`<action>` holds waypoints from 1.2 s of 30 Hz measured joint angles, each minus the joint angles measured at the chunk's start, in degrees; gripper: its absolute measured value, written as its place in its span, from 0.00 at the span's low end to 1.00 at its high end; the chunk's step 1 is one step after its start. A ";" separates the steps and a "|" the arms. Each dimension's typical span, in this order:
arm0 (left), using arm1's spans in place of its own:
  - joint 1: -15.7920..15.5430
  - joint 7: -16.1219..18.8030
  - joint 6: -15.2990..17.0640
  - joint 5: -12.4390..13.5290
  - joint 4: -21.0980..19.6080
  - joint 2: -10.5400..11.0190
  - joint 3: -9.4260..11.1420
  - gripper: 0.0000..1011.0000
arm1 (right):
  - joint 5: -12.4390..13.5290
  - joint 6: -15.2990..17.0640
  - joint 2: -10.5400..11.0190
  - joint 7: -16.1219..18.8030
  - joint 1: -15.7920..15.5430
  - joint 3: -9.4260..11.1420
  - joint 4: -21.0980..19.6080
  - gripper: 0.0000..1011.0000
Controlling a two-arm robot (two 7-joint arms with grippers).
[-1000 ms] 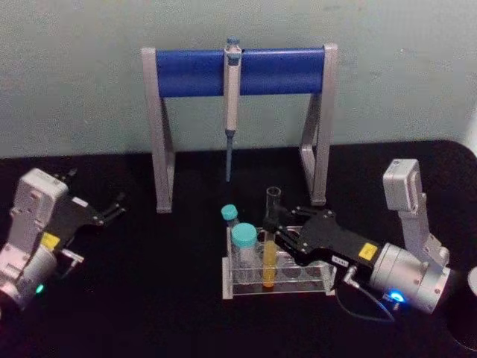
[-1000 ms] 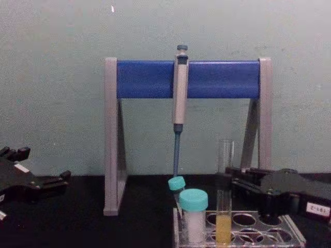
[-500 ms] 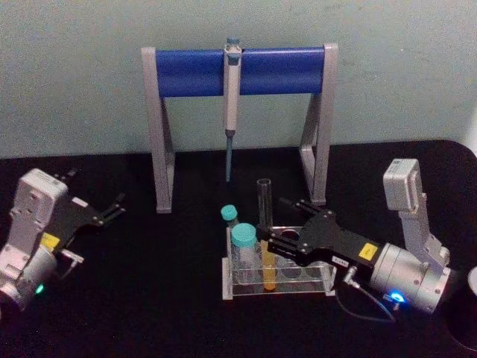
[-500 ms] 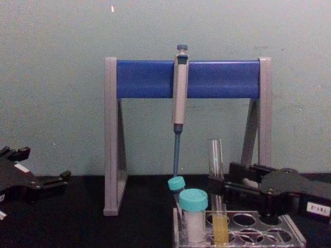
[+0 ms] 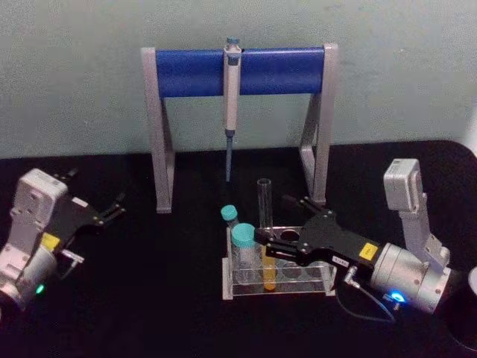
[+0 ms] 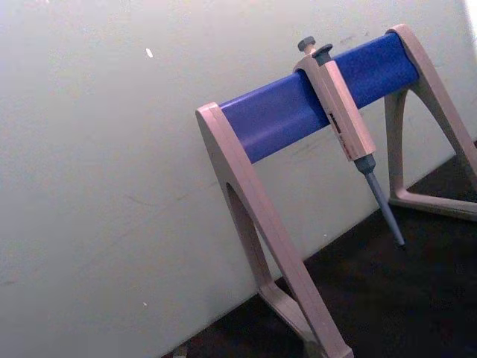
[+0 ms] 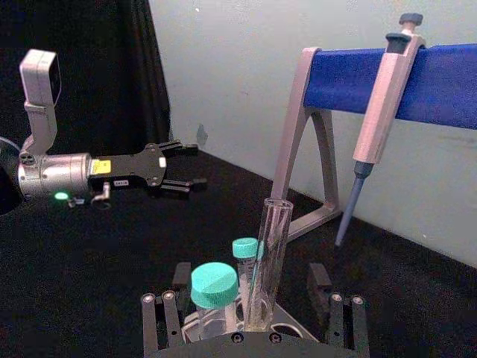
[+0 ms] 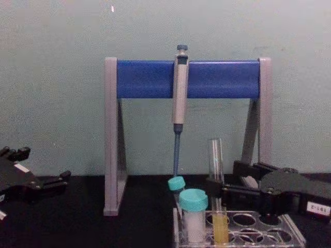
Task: Pick up the test tube from the test tube rack, shake it, then place it back into the test tube rack.
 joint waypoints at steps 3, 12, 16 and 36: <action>0.00 0.00 0.00 0.00 0.00 0.00 0.00 0.99 | 0.02 -0.01 0.00 0.00 0.00 0.00 0.00 0.99; 0.00 0.00 0.00 0.00 0.00 0.00 0.00 0.99 | 0.20 -4.04 -0.40 -0.22 -0.75 1.56 -1.72 0.99; 0.00 0.00 0.00 0.00 0.00 0.00 0.00 0.99 | 0.00 -7.68 -0.76 -1.04 -1.81 3.22 -3.40 0.99; 0.01 0.00 0.00 0.00 0.00 0.00 0.00 0.99 | -17.09 -12.68 -7.16 -26.39 -11.47 13.39 -8.62 0.99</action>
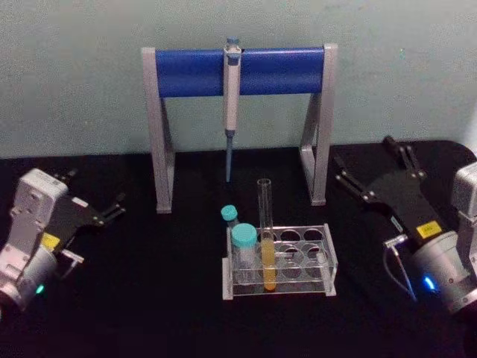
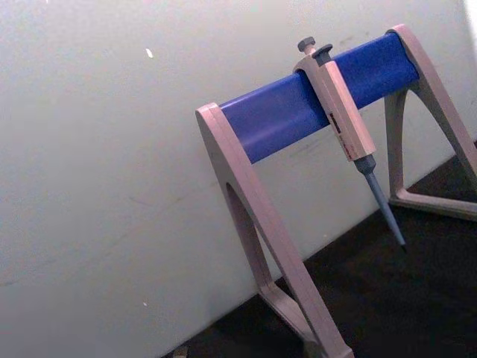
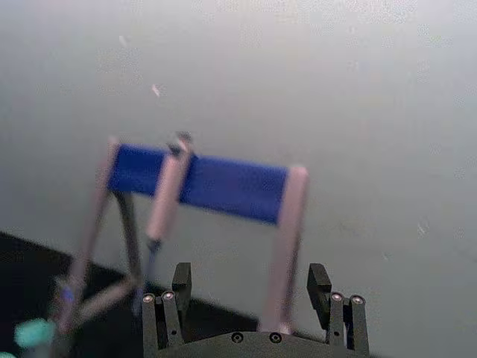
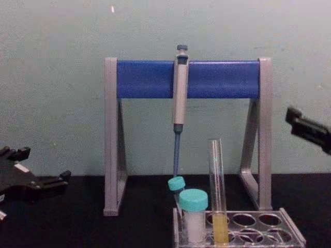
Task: Pick up the test tube from the test tube rack, shake it, then place it back into the test tube rack.
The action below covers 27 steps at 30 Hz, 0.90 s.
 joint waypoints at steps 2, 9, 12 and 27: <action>0.00 0.00 0.00 0.00 0.00 0.00 0.00 0.99 | -1.40 2.09 -0.43 -1.71 -0.59 0.30 0.05 0.99; 0.00 0.00 0.00 0.00 0.00 0.00 0.00 0.99 | -4.15 7.25 -1.65 -4.37 -1.79 0.74 1.24 0.99; 0.00 0.00 0.00 0.00 0.00 0.00 0.00 0.99 | -4.88 9.00 -2.16 -4.85 -2.13 0.91 1.93 0.99; 0.00 0.00 0.00 0.00 0.00 0.00 0.00 0.99 | -6.16 13.89 -4.70 -4.81 -2.67 2.37 5.22 0.99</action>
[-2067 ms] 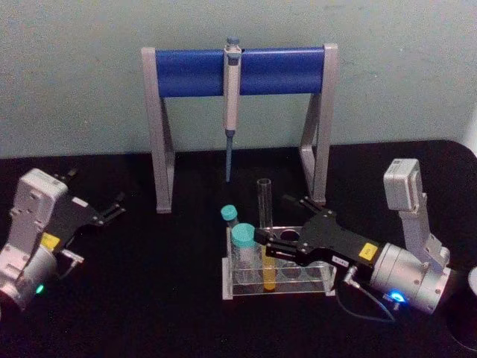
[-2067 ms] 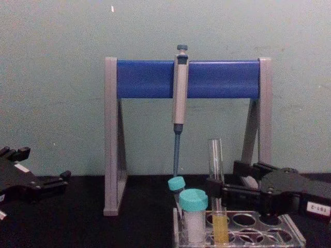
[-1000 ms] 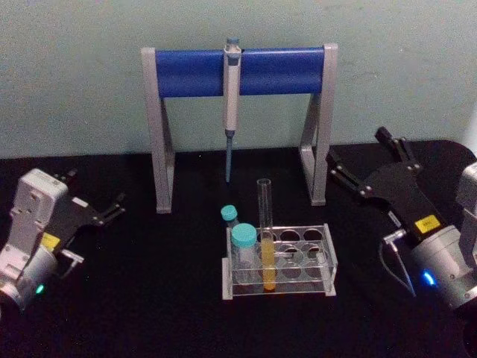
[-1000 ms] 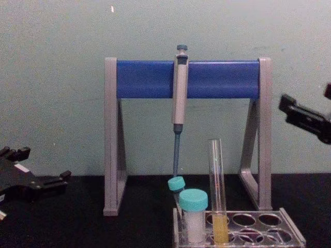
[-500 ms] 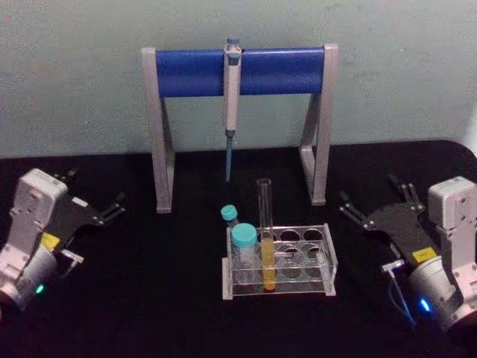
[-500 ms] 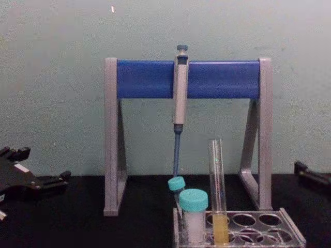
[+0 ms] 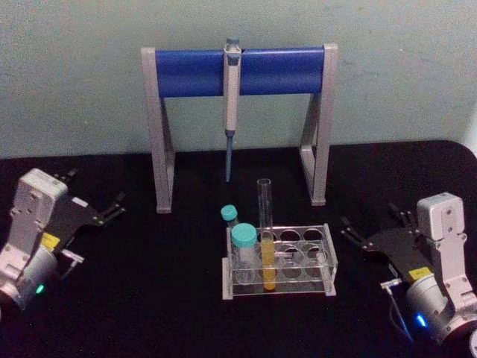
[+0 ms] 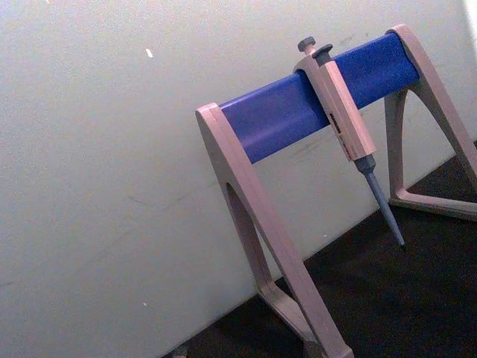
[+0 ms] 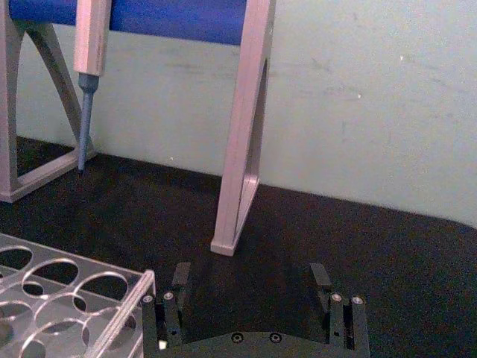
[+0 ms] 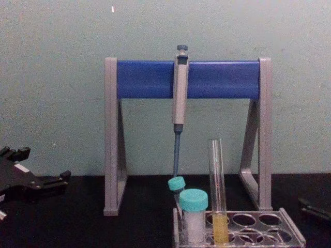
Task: Pick up the test tube from the test tube rack, shake it, then place it back into the test tube rack.
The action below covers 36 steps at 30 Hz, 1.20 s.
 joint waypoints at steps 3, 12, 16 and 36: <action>0.00 0.00 0.00 0.00 0.00 0.00 0.00 0.99 | -0.04 0.53 -0.52 0.64 -0.05 0.46 0.41 0.99; 0.00 0.00 0.00 0.00 0.00 0.00 0.00 0.99 | -0.18 0.95 -0.95 1.24 -0.07 0.83 0.69 0.99; 0.00 0.00 0.00 0.00 0.00 0.00 0.00 0.99 | -0.18 0.93 -0.90 1.21 -0.06 0.78 0.69 0.99; 0.00 0.00 0.00 0.00 0.00 0.00 0.00 0.99 | -0.13 0.87 -0.81 1.13 -0.03 0.66 0.64 0.99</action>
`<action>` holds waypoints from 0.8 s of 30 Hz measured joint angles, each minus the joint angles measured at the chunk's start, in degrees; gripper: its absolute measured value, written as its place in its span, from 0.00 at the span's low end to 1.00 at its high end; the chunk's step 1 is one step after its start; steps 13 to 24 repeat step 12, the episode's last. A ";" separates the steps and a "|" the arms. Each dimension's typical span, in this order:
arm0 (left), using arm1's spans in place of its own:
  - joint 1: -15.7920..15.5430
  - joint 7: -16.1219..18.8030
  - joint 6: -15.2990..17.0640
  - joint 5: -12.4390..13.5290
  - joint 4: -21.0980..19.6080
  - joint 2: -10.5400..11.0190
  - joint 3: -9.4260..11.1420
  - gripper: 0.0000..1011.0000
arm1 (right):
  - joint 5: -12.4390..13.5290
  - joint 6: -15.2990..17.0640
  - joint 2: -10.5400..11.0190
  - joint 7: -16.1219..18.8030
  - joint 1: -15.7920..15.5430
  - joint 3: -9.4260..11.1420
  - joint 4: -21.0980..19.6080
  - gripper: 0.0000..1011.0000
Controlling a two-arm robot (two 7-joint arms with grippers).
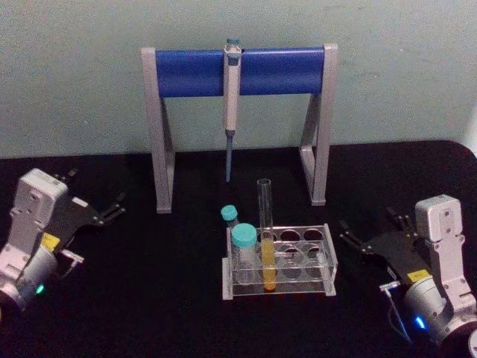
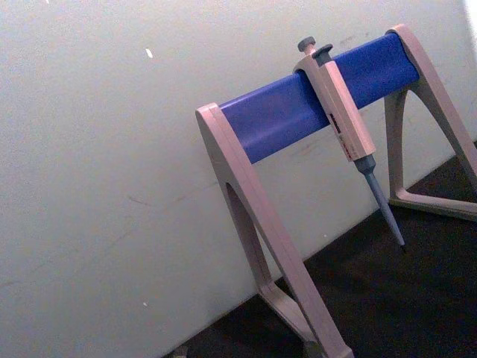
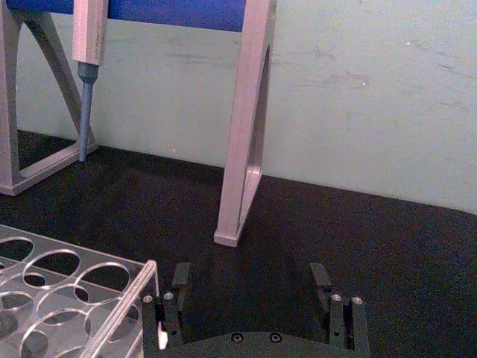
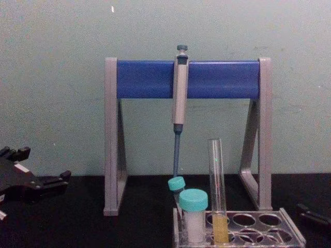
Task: Pick up the test tube from the test tube rack, shake it, then place it back into the test tube rack.
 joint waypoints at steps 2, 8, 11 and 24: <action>0.00 0.00 0.00 0.00 0.00 0.00 0.00 0.99 | 0.01 -0.01 0.01 -0.01 0.00 0.00 0.00 0.99; 0.00 0.00 0.00 0.00 0.00 0.00 0.00 0.99 | 0.01 -0.03 0.02 -0.01 0.00 0.00 -0.02 0.99; 0.00 0.00 0.00 0.00 0.00 0.00 0.00 0.99 | 0.01 -0.05 0.01 -0.01 0.00 0.00 -0.03 0.99; 0.00 0.00 0.00 0.00 0.00 0.00 0.00 0.99 | 0.01 -0.05 0.02 -0.01 0.00 0.00 -0.03 0.99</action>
